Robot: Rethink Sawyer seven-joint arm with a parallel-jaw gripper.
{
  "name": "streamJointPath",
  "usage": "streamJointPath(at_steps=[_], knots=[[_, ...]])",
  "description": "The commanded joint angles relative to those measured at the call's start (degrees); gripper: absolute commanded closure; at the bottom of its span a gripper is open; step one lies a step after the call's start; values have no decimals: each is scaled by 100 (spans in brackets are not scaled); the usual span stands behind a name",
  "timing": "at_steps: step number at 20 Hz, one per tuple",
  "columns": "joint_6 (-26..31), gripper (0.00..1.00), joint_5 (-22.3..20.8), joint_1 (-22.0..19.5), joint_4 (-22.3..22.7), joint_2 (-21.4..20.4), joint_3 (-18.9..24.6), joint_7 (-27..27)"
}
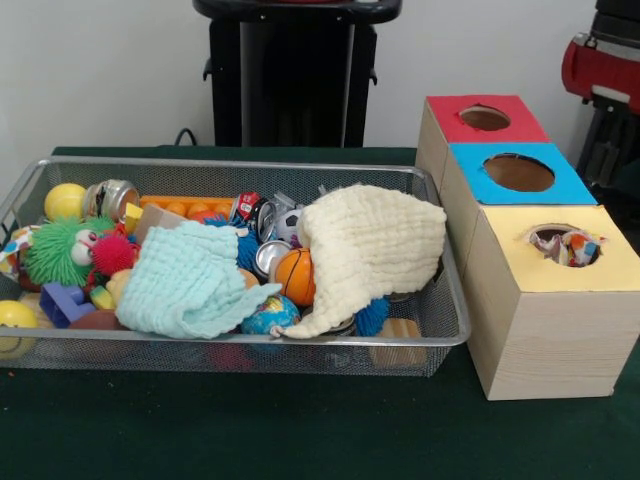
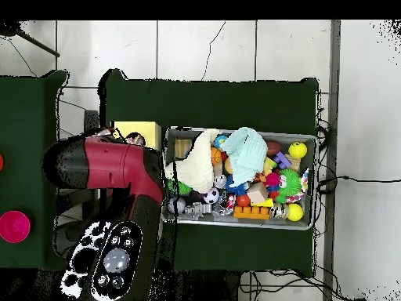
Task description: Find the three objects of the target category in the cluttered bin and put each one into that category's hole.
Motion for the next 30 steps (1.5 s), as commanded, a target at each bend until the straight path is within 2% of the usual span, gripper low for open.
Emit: streamJointPath(at_steps=[1, 2, 11, 13, 14, 17, 21, 30], knots=[[-270, 100, -95, -456, 475, 307, 686, 194], [-223, 100, -102, -456, 471, 338, 685, 218], [-978, 100, -184, -813, 805, 577, 1147, 51], [-627, 100, -355, -746, 624, 707, 1028, -53], [-438, 100, -299, -701, 585, 759, 985, 83], [-352, 100, -379, -433, 432, 879, 678, 316], [-213, 100, -279, -161, 396, 870, 472, 627], [-83, 100, -89, 86, 408, 859, 334, 832]])
